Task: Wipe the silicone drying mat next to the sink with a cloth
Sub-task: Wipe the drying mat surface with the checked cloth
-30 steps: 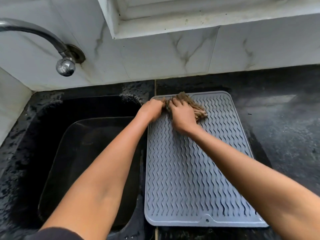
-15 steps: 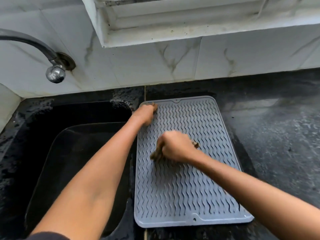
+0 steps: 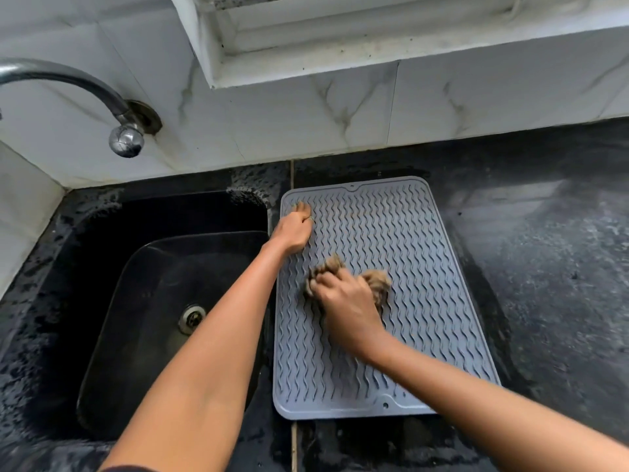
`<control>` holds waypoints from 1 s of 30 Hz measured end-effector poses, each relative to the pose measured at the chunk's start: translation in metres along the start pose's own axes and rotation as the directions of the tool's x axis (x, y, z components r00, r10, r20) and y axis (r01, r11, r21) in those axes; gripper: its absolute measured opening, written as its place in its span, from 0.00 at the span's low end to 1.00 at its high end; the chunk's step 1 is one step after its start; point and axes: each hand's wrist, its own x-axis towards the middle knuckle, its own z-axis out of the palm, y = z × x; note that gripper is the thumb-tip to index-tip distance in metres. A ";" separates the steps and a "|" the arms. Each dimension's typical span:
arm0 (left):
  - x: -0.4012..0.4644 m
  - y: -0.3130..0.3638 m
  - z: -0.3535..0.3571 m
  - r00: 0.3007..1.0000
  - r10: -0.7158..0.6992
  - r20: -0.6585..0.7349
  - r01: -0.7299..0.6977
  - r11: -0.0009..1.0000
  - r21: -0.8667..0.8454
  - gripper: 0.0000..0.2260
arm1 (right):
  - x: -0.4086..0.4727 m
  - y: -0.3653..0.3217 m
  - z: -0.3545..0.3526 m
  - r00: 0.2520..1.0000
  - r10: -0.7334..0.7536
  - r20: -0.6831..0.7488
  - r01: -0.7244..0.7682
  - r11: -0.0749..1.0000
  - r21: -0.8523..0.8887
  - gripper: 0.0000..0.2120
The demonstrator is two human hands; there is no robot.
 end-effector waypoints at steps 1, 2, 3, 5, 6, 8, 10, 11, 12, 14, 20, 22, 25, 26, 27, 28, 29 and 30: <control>-0.001 0.000 0.000 1.000 0.001 0.002 -0.001 1.000 0.008 0.22 | -0.019 -0.006 -0.002 1.000 -0.015 0.011 0.015 1.000 0.018 0.14; -0.001 0.001 0.000 1.000 0.001 0.004 -0.002 1.000 0.010 0.22 | -0.039 -0.012 -0.005 0.999 -0.034 0.029 0.033 0.999 0.037 0.12; -0.002 0.002 -0.001 1.000 -0.001 0.003 0.001 1.000 0.002 0.22 | -0.056 -0.018 -0.010 0.997 -0.061 0.044 0.058 0.997 0.058 0.10; -0.004 0.006 -0.009 1.000 -0.017 -0.020 0.016 0.999 -0.034 0.21 | -0.075 -0.024 -0.021 0.986 -0.128 0.104 0.121 0.990 0.071 0.06; -0.006 0.008 -0.015 0.999 -0.028 -0.030 0.026 0.998 -0.057 0.19 | -0.075 -0.024 -0.026 0.979 -0.146 0.143 0.133 0.986 0.098 0.06; -0.014 0.013 -0.024 0.998 -0.037 -0.047 0.034 0.997 -0.071 0.14 | -0.064 -0.019 -0.040 0.975 -0.081 0.207 0.029 0.970 0.242 0.07; -0.021 0.015 -0.027 0.999 -0.038 -0.038 0.037 0.998 -0.045 0.12 | -0.037 -0.011 -0.048 0.982 0.102 0.162 -0.158 0.908 0.388 0.08; -0.025 0.016 -0.025 0.998 -0.047 -0.030 0.047 0.999 -0.023 0.14 | -0.023 -0.005 -0.048 0.983 0.161 0.093 -0.185 0.897 0.401 0.09; -0.029 0.016 -0.023 0.998 -0.067 -0.019 0.067 0.998 -0.002 0.17 | -0.008 0.000 -0.046 0.984 0.173 0.033 -0.174 0.917 0.358 0.12; -0.039 0.017 -0.014 0.996 -0.092 0.007 0.092 0.996 -0.022 0.19 | 0.009 0.002 -0.035 0.985 0.138 0.106 -0.155 0.972 0.175 0.23; -0.052 0.017 -0.002 0.992 -0.091 0.088 0.105 0.979 -0.177 0.24 | -0.037 -0.003 -0.009 0.967 -0.048 0.251 0.063 0.997 -0.050 0.27; -0.050 0.017 0.000 0.990 -0.074 0.122 0.094 0.982 -0.163 0.26 | -0.068 -0.007 -0.014 0.960 -0.171 0.222 0.170 0.985 0.028 0.23; -0.051 0.016 0.002 0.991 -0.050 0.123 0.066 0.990 -0.126 0.26 | -0.112 -0.021 -0.017 0.917 -0.272 0.292 0.244 0.961 0.129 0.20; -0.051 0.015 0.002 0.992 -0.041 0.121 0.057 0.990 -0.130 0.26 | -0.119 -0.025 -0.017 0.903 -0.272 0.333 0.237 0.961 0.143 0.20; -0.052 0.014 0.003 0.992 -0.031 0.119 0.047 0.990 -0.136 0.25 | -0.121 -0.028 -0.019 0.896 -0.262 0.359 0.223 0.964 0.147 0.19; -0.053 0.014 0.002 0.994 -0.022 0.110 0.038 0.990 -0.139 0.25 | -0.118 -0.029 -0.023 0.894 -0.259 0.366 0.220 0.965 0.145 0.19; -0.054 0.013 0.003 0.995 -0.020 0.099 0.033 0.991 -0.133 0.25 | -0.114 -0.028 -0.028 0.892 -0.265 0.366 0.223 0.963 0.154 0.19; -0.054 0.013 0.002 0.996 -0.018 0.086 0.028 0.993 -0.117 0.25 | -0.109 -0.028 -0.033 0.891 -0.271 0.363 0.213 0.958 0.191 0.20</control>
